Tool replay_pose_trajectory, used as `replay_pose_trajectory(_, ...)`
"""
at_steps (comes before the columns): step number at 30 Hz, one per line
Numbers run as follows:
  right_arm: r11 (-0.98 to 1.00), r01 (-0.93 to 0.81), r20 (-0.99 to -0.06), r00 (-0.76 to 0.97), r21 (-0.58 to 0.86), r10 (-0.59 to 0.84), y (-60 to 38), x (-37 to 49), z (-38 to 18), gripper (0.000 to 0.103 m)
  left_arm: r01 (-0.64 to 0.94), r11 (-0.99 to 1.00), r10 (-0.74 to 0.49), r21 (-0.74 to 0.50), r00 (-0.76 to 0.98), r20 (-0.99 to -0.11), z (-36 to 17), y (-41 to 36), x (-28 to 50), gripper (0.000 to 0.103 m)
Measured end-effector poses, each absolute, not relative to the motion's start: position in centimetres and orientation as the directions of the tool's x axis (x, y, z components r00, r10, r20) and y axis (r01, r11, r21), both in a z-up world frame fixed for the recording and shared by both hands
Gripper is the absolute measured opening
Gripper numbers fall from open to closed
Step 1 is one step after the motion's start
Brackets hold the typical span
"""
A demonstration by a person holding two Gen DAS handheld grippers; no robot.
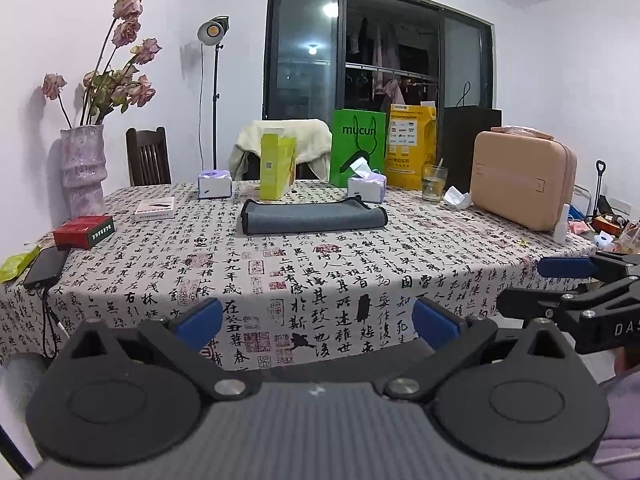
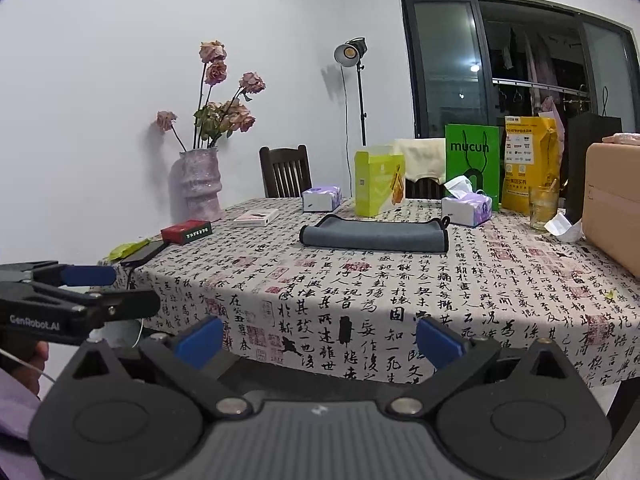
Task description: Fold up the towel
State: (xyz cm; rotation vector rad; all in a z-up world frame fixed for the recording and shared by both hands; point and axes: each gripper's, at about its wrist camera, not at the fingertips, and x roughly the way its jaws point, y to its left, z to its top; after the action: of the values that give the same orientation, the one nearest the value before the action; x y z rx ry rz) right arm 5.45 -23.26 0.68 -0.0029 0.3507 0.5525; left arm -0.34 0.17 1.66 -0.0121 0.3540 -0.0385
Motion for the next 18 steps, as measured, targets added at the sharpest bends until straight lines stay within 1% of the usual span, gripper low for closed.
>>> replay_pose_trajectory(18, 0.862, -0.500, -0.320, 0.807, 0.080, 0.497, -23.27, 5.53, 0.71, 0.103, 0.033, 0.999, -0.037, -0.019, 0.938, -0.346, 1.47, 0.23, -0.28, 0.103)
